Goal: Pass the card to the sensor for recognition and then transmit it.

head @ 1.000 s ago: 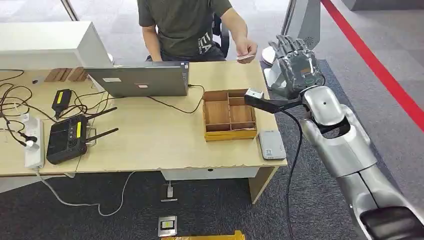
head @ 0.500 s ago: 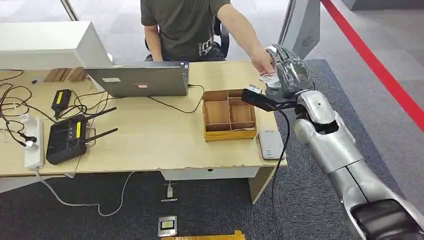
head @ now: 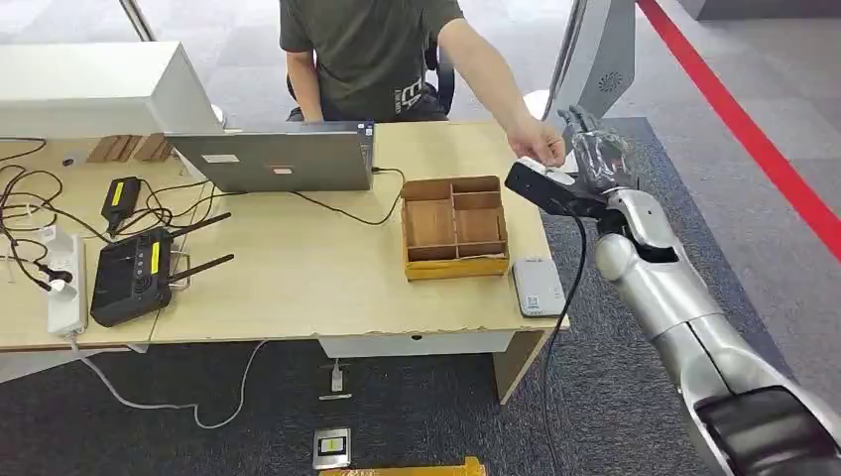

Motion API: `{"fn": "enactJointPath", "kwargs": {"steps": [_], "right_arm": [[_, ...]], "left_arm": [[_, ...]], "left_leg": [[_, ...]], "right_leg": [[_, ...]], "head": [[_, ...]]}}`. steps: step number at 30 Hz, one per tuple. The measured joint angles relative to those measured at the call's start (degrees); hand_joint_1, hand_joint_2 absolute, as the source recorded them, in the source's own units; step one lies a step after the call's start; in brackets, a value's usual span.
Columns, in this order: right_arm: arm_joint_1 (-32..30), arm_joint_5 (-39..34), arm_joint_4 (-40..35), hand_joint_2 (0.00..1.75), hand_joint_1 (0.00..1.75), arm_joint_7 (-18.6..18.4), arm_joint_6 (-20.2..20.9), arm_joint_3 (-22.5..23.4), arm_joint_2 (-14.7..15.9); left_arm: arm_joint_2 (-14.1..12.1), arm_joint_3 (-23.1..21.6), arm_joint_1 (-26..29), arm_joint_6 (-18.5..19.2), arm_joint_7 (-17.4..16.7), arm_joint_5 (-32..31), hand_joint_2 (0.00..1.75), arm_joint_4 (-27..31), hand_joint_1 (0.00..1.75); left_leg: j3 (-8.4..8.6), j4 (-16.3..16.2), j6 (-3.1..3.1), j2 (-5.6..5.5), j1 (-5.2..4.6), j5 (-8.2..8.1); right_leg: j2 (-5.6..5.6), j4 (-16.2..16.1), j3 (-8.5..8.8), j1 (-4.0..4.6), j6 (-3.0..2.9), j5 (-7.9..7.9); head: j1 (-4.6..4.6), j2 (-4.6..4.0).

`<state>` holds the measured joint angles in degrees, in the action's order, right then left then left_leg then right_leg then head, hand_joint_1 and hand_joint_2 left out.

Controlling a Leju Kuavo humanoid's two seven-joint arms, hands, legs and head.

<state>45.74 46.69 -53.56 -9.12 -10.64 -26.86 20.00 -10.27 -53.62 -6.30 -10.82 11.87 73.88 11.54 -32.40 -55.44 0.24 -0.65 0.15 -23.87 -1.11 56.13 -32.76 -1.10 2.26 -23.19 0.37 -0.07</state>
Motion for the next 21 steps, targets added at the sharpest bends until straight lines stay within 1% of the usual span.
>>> {"fn": "enactJointPath", "kwargs": {"steps": [1, 2, 5, 9, 17, 21], "right_arm": [[0.00, 0.00, 0.23, 1.75, 0.10, -0.31, -0.09, -0.02, 0.02], [0.00, -0.13, 0.47, 1.75, 1.75, -0.44, -0.22, -0.05, 0.07], [-0.02, -1.18, 1.08, 1.75, 1.75, -1.33, -0.81, -0.11, 0.63], [-0.31, -2.18, 1.21, 1.75, 1.75, -1.42, -0.87, -0.28, 1.50], [-0.79, -2.71, 0.88, 1.75, 1.75, -2.71, -0.87, -1.33, 3.04], [-1.24, -2.82, 0.38, 1.75, 1.75, -2.86, -0.83, -1.49, 3.63]], "left_arm": [[0.00, -0.02, 0.01, -0.02, -0.16, -0.02, 0.00, 0.00, 0.00], [0.00, -0.02, 0.01, -0.07, -0.40, -0.04, 0.00, 0.00, 0.00], [0.00, -0.13, 0.06, -0.17, -0.57, -0.52, 0.00, 0.00, 0.00], [0.00, -0.52, 0.09, -0.17, -0.61, -0.72, 0.00, 0.00, 0.00], [-0.13, -1.09, 0.09, 0.28, 0.32, -1.33, 0.00, 0.00, 0.00], [-0.09, -1.40, 0.09, 0.52, 0.19, -1.55, 0.00, 0.00, 0.00]], "left_leg": [[0.00, 0.00, 0.00, 0.00, 0.00, 0.00], [0.01, 0.00, 0.00, 0.00, 0.00, 0.00], [0.01, 0.00, 0.00, -0.01, 0.00, 0.00], [0.01, 0.00, 0.00, 0.06, 0.00, -0.01], [0.01, -0.01, 0.00, 0.06, 0.00, -0.01], [-0.01, -0.01, 0.00, 0.03, 0.00, -0.02]], "right_leg": [[0.00, 0.00, 0.00, 0.00, 0.00, 0.00], [0.00, 0.00, 0.00, 0.00, 0.00, 0.00], [0.00, -0.01, 0.00, 0.00, 0.00, 0.00], [0.01, -0.01, 0.00, -0.01, 0.00, 0.00], [0.02, -0.01, -0.02, -0.01, 0.00, 0.00], [0.02, -0.01, -0.02, 0.00, 0.00, 0.00]], "head": [[0.00, 0.00], [0.00, 0.00], [0.00, 0.00], [0.00, 0.00], [-0.02, 0.00], [0.00, 0.00]]}}
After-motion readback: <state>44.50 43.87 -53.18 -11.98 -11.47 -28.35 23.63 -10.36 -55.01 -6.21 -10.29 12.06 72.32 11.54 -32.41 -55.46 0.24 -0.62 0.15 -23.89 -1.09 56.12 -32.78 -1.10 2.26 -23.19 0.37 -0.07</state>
